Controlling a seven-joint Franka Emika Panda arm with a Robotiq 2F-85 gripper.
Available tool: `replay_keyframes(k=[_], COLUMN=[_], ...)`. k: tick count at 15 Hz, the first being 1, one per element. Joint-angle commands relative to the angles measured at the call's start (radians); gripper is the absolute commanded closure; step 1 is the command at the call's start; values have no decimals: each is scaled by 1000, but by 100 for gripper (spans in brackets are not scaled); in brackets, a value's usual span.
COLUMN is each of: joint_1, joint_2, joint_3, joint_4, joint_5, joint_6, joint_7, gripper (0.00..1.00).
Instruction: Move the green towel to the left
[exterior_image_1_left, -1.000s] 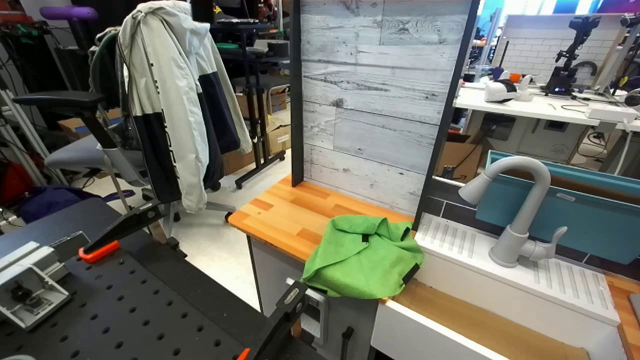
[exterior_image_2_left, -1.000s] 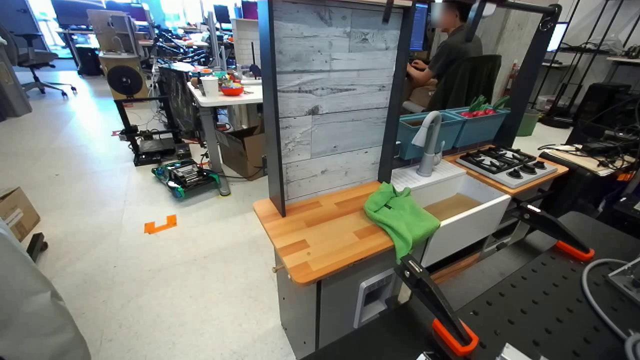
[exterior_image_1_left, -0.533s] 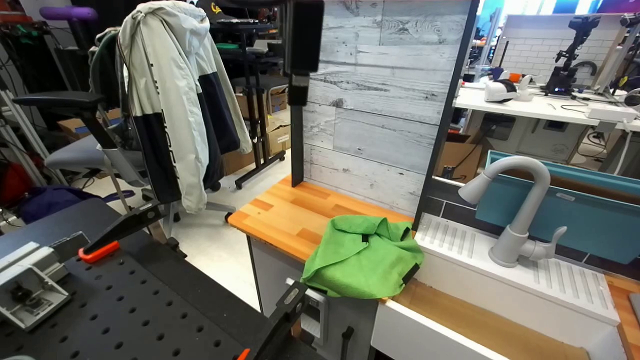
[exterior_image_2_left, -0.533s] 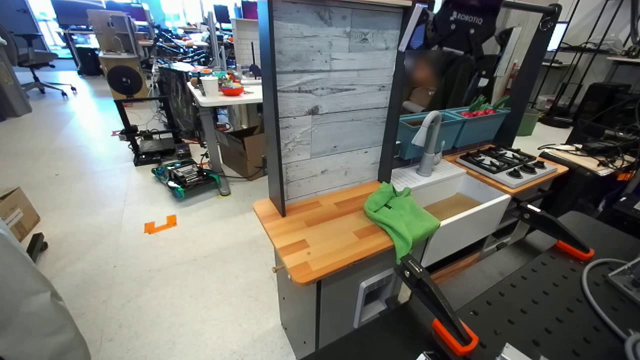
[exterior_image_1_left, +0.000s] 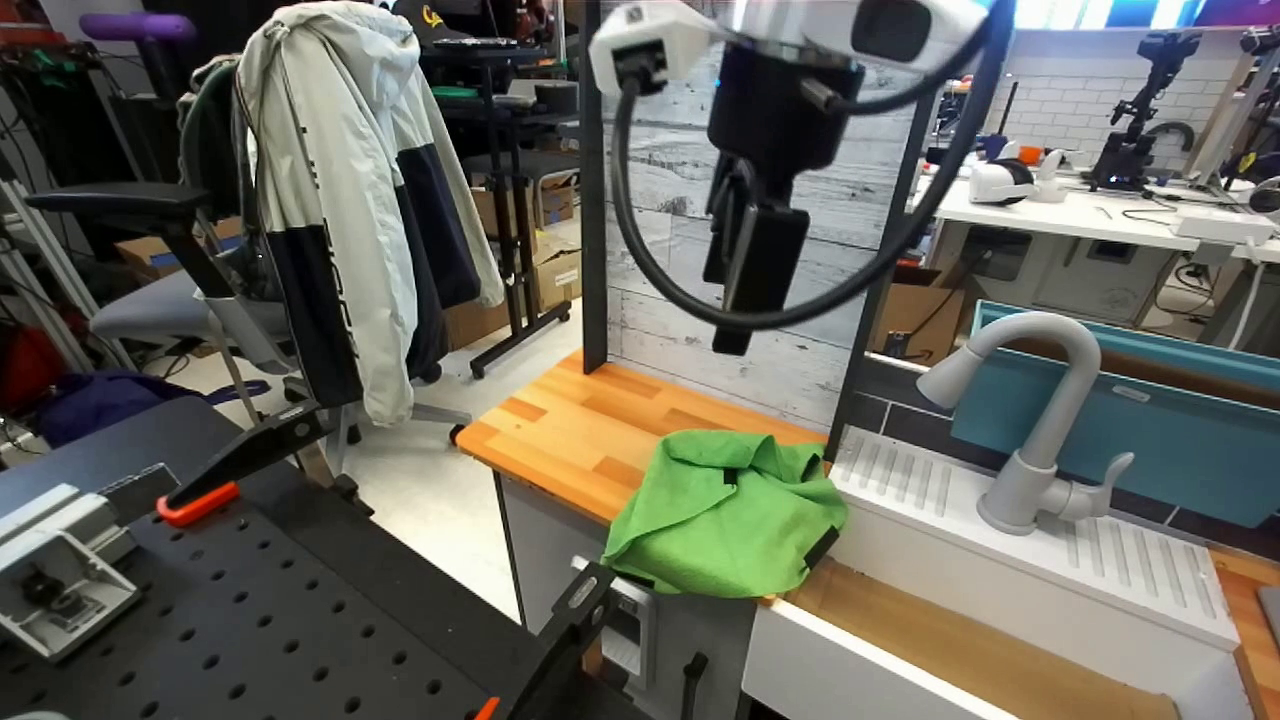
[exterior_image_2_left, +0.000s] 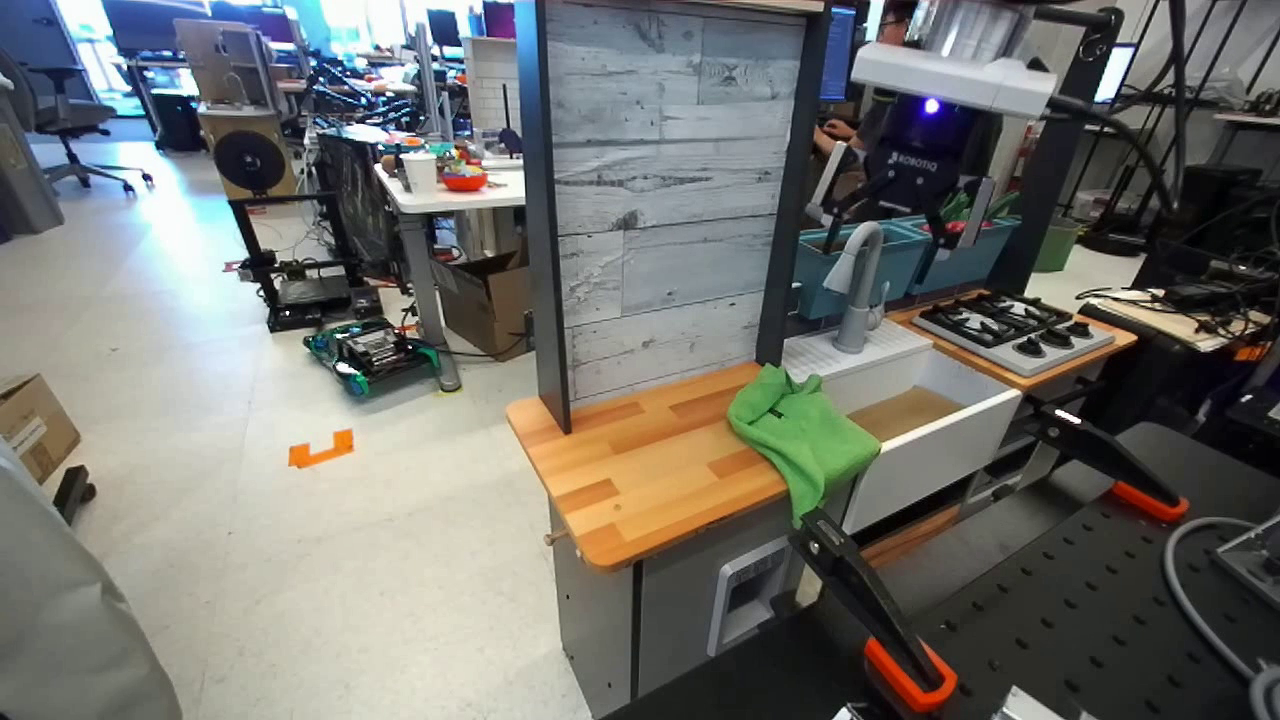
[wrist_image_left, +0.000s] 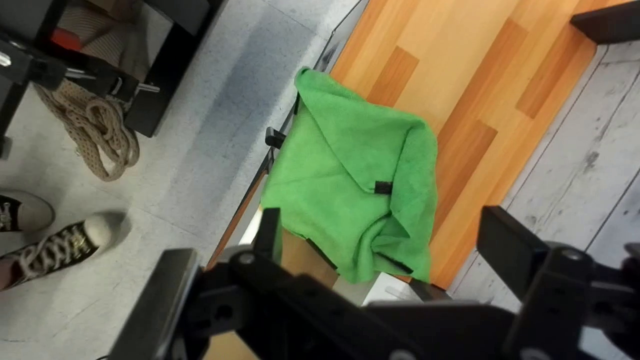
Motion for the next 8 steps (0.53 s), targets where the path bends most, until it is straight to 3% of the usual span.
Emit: replay_keyframes(k=[1,8], joint_1=[-16,-10], joint_2=[169,409], joint_3=[-23,-64], joint_4=[167,387], joint_5=[27,12], joint_6=[-10,5], joint_7=[20,128], gripper=[0,0])
